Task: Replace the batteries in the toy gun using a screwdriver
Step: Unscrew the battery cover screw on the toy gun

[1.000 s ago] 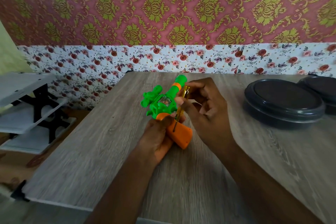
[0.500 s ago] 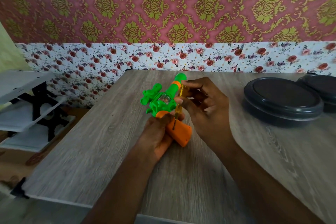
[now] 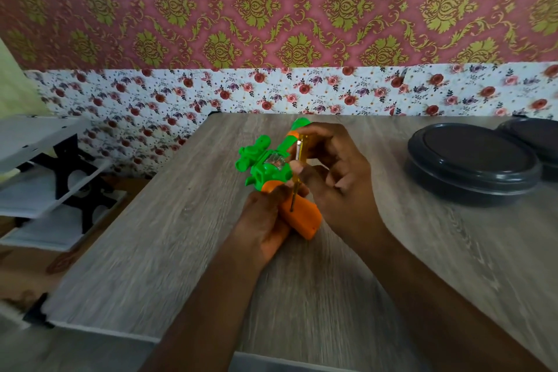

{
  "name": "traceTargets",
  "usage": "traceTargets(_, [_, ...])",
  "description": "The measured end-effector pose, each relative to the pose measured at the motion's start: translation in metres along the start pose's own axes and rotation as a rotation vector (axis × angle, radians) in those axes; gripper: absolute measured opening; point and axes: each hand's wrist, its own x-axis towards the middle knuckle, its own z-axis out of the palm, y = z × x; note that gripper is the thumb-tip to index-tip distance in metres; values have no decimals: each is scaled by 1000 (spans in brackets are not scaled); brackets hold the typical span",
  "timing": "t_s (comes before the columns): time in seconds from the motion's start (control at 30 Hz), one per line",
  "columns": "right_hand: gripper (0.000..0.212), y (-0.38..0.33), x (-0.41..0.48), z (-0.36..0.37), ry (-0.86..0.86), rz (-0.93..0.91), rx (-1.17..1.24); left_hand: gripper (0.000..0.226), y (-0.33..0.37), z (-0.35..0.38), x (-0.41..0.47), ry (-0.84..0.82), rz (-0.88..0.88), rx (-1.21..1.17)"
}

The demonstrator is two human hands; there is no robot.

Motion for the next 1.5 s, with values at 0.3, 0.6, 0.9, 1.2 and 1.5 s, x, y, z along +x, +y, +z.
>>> traceTargets(0.3, [30, -1, 1, -3, -18, 13, 115, 37, 2, 0, 0, 1, -16, -27])
traceTargets(0.6, [28, 0, 2, -2, 30, 14, 110, 31, 1, -2, 2, -26, -12, -3])
traceTargets(0.9, [30, 4, 3, -5, 57, -15, 10, 37, 1, 0, 1, -17, -18, -9])
traceTargets(1.2, [33, 4, 1, -1, 73, -20, -32, 21, 1, -3, 5, -40, 3, 0])
traceTargets(1.5, [30, 2, 0, -2, 63, 0, -35, 31, 2, -2, 2, -48, 0, -3])
